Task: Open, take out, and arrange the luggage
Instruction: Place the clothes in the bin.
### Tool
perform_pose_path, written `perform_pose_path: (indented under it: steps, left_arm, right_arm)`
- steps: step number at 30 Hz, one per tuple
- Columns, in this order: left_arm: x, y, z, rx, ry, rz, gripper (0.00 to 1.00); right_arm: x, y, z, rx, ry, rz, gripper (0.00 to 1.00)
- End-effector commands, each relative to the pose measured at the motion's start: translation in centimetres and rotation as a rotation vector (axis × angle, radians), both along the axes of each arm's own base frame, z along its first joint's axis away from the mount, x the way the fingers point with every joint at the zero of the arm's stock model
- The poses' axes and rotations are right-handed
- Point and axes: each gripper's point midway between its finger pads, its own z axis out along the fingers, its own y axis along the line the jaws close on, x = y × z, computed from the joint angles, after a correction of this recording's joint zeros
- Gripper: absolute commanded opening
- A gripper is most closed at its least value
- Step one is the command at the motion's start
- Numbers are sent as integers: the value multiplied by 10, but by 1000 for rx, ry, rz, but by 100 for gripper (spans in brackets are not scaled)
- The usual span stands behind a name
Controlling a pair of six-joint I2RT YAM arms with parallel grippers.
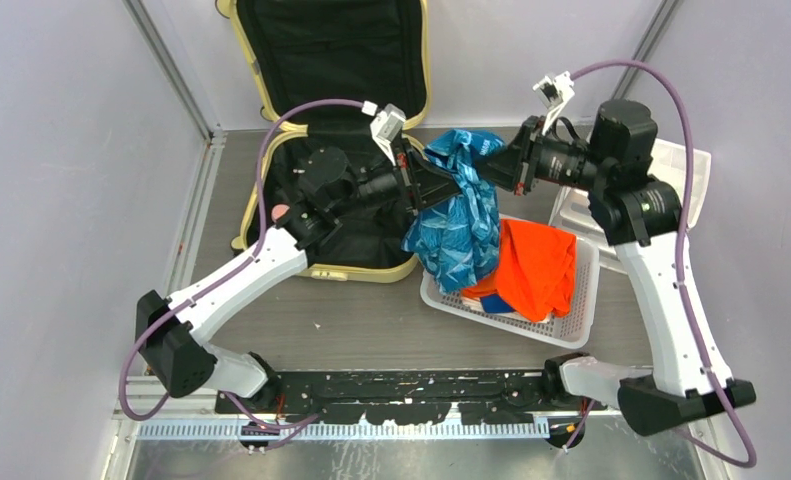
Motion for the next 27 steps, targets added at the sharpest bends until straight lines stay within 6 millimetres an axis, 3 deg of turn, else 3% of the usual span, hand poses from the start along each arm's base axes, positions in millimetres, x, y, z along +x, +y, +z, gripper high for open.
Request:
perform_pose_path:
  steps: [1, 5, 12, 16, 20, 27]
  left_arm:
    - [-11, -9, 18, -71, -42, -22, 1]
    - [-6, -38, -15, -21, 9, -54, 0]
    - [7, -91, -85, 34, 140, -110, 0]
    - [12, -122, -126, 66, 227, -162, 0]
    - [11, -147, -153, 94, 267, -192, 1]
    - [16, -178, -206, 197, 336, -177, 2]
  right_arm:
    - [-14, -25, -16, -58, -21, -127, 7]
    - [-20, -56, -71, -203, 10, -254, 8]
    - [-20, -139, -142, -482, 0, -594, 9]
    - [-26, -180, -169, -631, -8, -724, 11]
    - [-29, -212, -189, -746, 29, -824, 12]
    - [-29, -248, -226, -822, 119, -877, 14]
